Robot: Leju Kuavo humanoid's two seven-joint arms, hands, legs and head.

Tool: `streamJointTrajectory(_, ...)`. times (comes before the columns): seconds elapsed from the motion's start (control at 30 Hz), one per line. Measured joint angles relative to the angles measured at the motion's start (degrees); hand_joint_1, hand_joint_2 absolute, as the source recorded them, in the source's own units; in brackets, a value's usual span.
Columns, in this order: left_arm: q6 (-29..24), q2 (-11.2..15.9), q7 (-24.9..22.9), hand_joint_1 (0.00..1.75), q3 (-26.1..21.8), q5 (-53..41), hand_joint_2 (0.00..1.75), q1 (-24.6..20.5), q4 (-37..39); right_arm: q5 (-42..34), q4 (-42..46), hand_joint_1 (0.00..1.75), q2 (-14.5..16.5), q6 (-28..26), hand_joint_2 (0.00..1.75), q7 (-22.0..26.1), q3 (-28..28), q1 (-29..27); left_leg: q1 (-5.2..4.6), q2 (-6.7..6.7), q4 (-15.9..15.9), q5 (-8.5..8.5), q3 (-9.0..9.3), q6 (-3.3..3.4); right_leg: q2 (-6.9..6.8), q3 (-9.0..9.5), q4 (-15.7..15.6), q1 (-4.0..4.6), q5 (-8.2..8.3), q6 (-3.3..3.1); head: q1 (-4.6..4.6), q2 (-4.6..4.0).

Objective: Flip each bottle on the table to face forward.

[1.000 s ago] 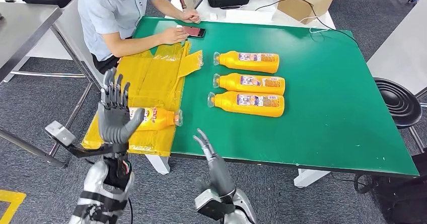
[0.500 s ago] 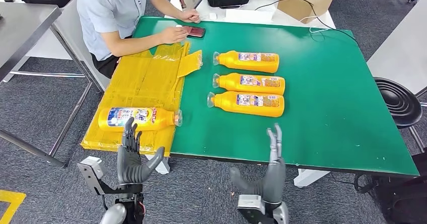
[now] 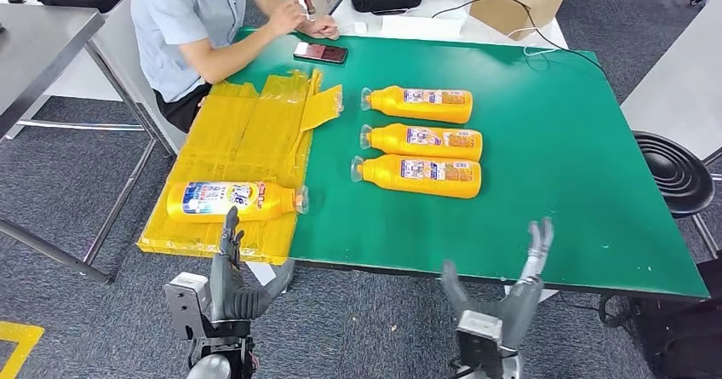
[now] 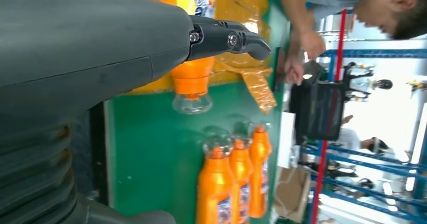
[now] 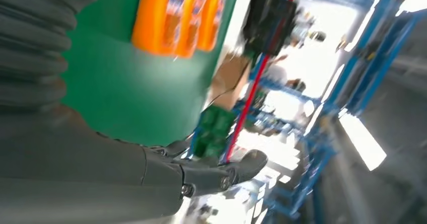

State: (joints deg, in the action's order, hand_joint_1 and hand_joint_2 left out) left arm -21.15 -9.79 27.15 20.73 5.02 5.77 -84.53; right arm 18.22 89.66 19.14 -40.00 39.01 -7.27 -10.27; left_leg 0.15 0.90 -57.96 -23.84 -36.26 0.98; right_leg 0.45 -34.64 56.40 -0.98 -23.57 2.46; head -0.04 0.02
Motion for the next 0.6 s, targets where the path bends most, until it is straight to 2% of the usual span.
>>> streamJointTrajectory(0.17, -0.5, 0.0, -0.3, 0.0, 0.6, 0.4, 1.75, 0.0, 0.8, 0.6, -0.8, 0.0, 0.3, 0.0, 1.75, 0.0, 1.1, 0.1, 0.0, -0.01, 0.0, -0.01, 0.01, -0.01, 0.0, -0.02, 0.0, 0.01, 0.0, 0.0, -0.01, 0.0)
streamJointTrajectory(0.2, -0.5, 0.0, -0.1, 0.0, 0.7, 0.4, 1.75, 0.0, 0.8, 2.6, -0.8, 0.0, 0.3, 0.0, 1.75, 0.0, 1.2, 0.1, 0.0, -0.01, 0.0, 0.0, 0.01, -0.01, 0.0, -0.02, 0.0, 0.01, 0.0, 0.0, -0.01, 0.0)
streamJointTrajectory(0.3, 0.6, 0.2, 0.5, 0.0, 1.2, -0.3, 1.75, -0.1, 0.8, 15.9, 1.6, 0.0, 0.4, 0.0, 1.75, 0.0, 2.4, -0.3, 0.01, -0.02, 0.0, 0.0, 0.01, -0.01, 0.01, -0.01, 0.0, 0.02, 0.0, 0.0, -0.01, 0.0)
streamJointTrajectory(0.37, 2.2, 0.4, 0.6, 0.0, 1.4, -0.1, 1.75, -0.1, 0.6, 20.0, 2.8, 0.0, 0.4, 0.0, 1.75, 0.0, 3.2, -0.5, 0.02, -0.01, 0.0, 0.0, 0.02, -0.01, 0.0, 0.0, 0.0, 0.02, 0.0, 0.0, -0.02, 0.0)
streamJointTrajectory(0.6, 7.7, 1.0, 2.1, 0.0, 1.6, 0.6, 1.75, 0.2, -0.2, 17.5, 0.6, 0.0, 0.3, 0.0, 1.75, 0.0, 4.0, -0.3, 0.01, 0.0, 0.0, 0.0, 0.01, -0.01, 0.0, 0.02, 0.0, 0.01, 0.0, 0.0, -0.01, 0.0)
